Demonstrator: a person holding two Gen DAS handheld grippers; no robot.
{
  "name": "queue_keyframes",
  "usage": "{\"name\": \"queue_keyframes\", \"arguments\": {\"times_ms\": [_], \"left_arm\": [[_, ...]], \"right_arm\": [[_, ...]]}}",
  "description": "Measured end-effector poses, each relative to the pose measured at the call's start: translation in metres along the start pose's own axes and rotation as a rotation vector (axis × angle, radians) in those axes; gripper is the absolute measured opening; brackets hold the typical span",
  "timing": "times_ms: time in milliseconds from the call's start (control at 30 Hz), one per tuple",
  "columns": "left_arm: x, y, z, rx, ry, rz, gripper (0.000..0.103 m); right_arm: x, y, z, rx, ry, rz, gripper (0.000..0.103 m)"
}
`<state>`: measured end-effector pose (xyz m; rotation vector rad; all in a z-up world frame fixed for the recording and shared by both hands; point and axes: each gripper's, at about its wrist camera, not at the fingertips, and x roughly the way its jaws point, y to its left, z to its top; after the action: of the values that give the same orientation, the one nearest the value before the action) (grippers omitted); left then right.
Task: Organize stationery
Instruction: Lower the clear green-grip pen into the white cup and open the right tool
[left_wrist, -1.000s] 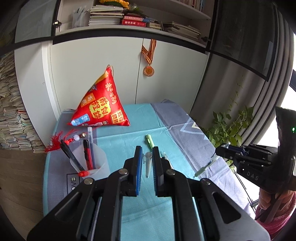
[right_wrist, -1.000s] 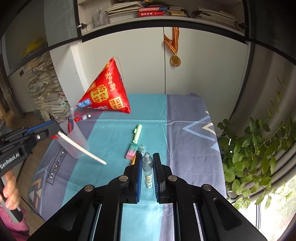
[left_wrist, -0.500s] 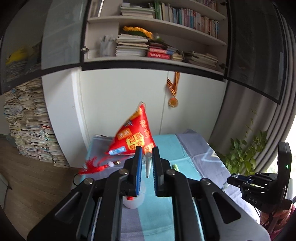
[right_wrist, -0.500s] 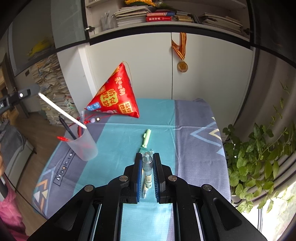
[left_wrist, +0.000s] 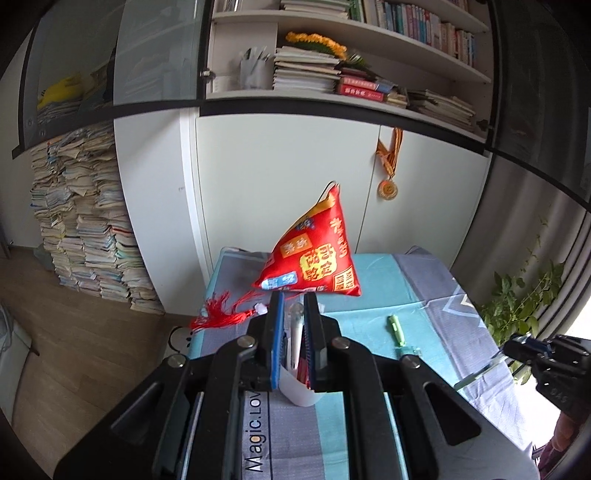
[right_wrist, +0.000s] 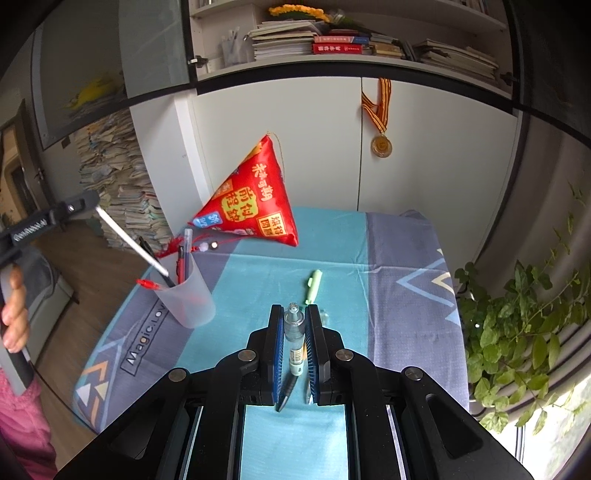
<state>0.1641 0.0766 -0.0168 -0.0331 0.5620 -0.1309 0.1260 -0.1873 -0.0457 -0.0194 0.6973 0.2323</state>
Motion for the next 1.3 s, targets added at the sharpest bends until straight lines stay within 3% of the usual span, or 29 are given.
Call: {"name": "queue_keyframes", "arguments": {"times_ms": [600,733,933,1300], "left_arm": [[0.035,0.005,-0.025,-0.024,0.122,-0.075,0.010],[0.033,0.010,-0.029,-0.032,0.134,-0.087,0.032],[0.012,0.026,-0.033,-0.059,0.079,-0.056,0.050],[0.007,0.056,-0.051,-0.096,0.094,0.009,0.053]], "right_arm": [[0.005,0.064,0.050,-0.084,-0.075,0.107,0.012],[0.017,0.076,0.058,-0.081,-0.069,0.130,0.012],[0.032,0.091,0.069,-0.077,-0.062,0.153,0.012],[0.076,0.128,0.077,-0.127,-0.014,0.160,0.012]]}}
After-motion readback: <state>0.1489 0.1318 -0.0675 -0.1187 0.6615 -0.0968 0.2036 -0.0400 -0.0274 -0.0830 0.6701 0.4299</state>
